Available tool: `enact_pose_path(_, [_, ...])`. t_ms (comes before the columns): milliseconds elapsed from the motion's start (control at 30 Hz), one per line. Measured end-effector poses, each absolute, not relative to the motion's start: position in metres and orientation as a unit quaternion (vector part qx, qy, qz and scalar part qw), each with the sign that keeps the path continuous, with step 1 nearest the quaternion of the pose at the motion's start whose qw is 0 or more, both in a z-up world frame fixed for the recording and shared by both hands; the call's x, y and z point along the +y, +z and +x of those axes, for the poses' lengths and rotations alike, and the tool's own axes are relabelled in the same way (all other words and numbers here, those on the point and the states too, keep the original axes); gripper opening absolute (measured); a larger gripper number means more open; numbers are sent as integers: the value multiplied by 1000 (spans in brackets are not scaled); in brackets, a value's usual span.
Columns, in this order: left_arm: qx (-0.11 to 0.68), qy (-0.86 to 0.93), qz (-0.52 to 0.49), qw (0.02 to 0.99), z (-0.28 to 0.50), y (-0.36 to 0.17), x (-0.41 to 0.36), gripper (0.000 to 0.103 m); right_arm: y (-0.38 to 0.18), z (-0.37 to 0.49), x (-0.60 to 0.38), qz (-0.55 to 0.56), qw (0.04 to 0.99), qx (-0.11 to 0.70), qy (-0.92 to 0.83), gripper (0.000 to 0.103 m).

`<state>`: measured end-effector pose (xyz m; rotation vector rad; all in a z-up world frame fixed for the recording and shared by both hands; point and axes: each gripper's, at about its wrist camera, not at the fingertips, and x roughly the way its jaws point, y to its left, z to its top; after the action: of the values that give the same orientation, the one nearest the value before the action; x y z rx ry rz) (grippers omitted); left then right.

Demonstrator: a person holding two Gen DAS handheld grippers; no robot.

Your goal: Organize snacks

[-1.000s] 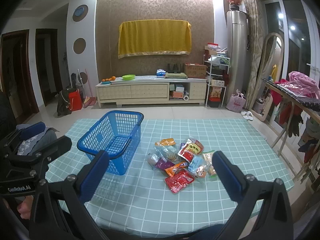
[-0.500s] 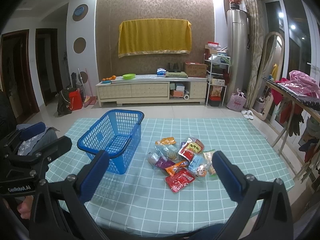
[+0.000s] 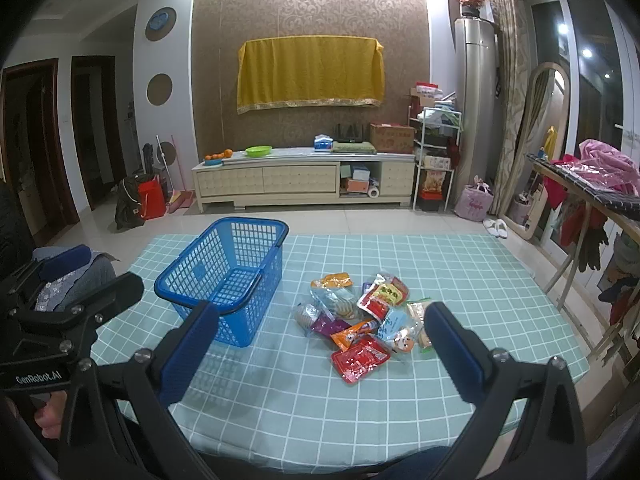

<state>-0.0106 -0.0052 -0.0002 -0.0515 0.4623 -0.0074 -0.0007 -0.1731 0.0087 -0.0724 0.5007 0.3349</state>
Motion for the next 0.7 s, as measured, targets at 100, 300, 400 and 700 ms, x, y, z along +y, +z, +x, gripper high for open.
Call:
enact_pose_path(100, [229,-4,-26,973,-11,0,-5,103,9,-1,-174,-37,954,246,165,103])
enact_pose_path(300, [228,-3,-26,973,-12,1,-5,103,9,-1,-174,-37,955,245,166,103])
enact_pose_path(400, [230,-2,-26,973,-12,1,-5,103,10,-1,-173,-39,954,245,166,103])
enact_pose_path(700, [249,-6,-21,968,-5,5,-8,103,12,6,-179,-39,950,252,180,103])
